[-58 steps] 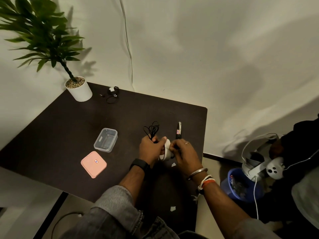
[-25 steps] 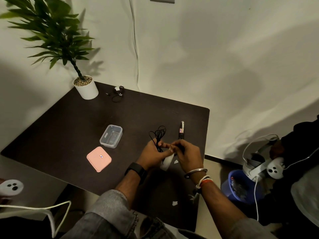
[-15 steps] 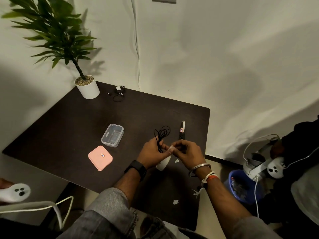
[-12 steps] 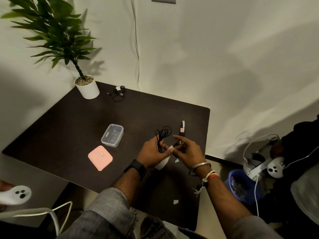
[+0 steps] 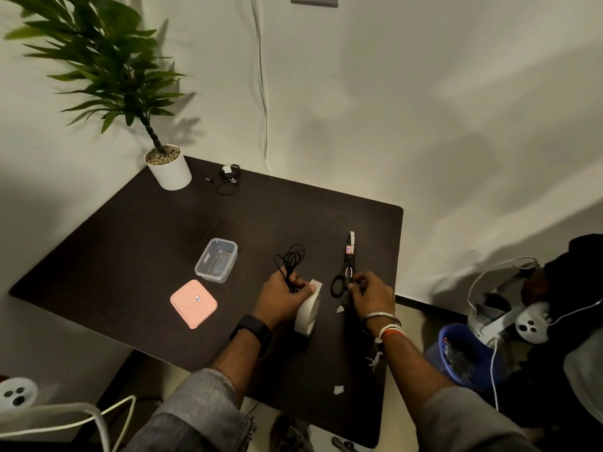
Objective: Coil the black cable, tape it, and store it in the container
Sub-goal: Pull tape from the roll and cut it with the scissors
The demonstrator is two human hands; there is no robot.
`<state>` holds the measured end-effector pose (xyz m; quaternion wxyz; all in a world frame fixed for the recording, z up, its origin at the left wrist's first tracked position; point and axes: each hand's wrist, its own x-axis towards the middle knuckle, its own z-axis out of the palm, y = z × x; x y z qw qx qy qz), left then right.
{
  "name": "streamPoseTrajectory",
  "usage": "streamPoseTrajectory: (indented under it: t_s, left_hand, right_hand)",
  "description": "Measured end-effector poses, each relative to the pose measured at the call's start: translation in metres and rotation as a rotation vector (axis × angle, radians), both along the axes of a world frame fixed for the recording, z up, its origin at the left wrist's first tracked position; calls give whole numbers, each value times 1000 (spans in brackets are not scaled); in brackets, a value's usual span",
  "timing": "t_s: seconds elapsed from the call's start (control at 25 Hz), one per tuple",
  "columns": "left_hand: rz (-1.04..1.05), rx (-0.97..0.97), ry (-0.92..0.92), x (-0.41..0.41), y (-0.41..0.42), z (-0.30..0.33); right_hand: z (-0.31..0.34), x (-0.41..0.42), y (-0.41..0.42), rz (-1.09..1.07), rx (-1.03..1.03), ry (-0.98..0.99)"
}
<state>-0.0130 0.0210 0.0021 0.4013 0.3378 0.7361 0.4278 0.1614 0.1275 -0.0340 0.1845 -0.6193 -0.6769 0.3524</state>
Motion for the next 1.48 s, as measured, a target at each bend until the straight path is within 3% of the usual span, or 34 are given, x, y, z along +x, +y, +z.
streamPoseTrajectory:
  t_s: [0.12, 0.4, 0.52, 0.72, 0.88, 0.96, 1.12, 1.48]
  left_hand:
    - [65, -1, -111, -7, -1, -4]
    - [123, -10, -125, -19, -2, -7]
    - [148, -20, -179, -20, -3, -8]
    - [163, 2, -214, -24, 1, -5]
    - [136, 15, -181, -26, 8, 1]
    - [104, 37, -152, -31, 10, 6]
    - [13, 22, -128, -41, 10, 15]
    - [-135, 13, -105, -43, 8, 25]
  right_hand:
    - [-10, -14, 9, -3, -47, -104]
    - [-9, -40, 39, -68, -204, -351]
    - [-8, -38, 44, -99, -298, -324]
    - [-17, -13, 36, -62, -289, -271]
    - [1, 4, 17, 17, -337, 54]
    - [21, 15, 3, 127, -435, 174]
    - [50, 40, -16, 452, -593, 152]
    - [56, 57, -24, 614, -241, -63]
